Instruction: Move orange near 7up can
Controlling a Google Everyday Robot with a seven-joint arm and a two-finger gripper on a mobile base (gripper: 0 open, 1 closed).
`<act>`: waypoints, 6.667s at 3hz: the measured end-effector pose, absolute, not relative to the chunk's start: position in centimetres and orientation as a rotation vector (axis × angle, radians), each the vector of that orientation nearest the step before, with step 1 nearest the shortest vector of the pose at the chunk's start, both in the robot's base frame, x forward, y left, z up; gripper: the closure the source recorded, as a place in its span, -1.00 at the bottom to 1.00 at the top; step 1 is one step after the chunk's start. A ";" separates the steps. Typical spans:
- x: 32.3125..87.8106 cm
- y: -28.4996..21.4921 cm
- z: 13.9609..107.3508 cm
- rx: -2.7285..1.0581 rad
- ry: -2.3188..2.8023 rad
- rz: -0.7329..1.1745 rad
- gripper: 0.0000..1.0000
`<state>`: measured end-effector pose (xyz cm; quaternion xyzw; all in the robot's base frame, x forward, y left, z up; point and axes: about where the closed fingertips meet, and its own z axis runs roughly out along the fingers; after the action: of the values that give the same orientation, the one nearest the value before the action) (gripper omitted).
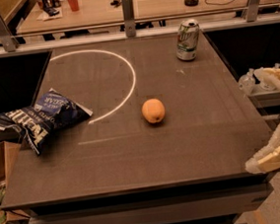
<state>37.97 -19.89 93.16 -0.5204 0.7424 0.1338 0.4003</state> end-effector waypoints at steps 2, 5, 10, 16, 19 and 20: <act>38.8 -19.1 89.8 -1.169 1.846 0.420 -1.00; 41.0 -16.4 88.1 -0.956 1.876 0.341 -1.00; 47.8 -7.3 84.7 -0.800 1.792 0.471 -1.00; 53.2 -5.9 84.0 -0.893 1.794 0.400 0.28; 51.7 -16.0 87.9 -0.748 1.811 0.054 1.00; 51.7 -16.0 88.0 -0.748 1.811 0.054 1.00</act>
Offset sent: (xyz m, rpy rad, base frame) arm 0.0157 0.0087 -0.0591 0.1204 -0.0078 -0.0781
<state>51.74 -15.96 87.95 -0.3171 0.7674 0.0227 0.5568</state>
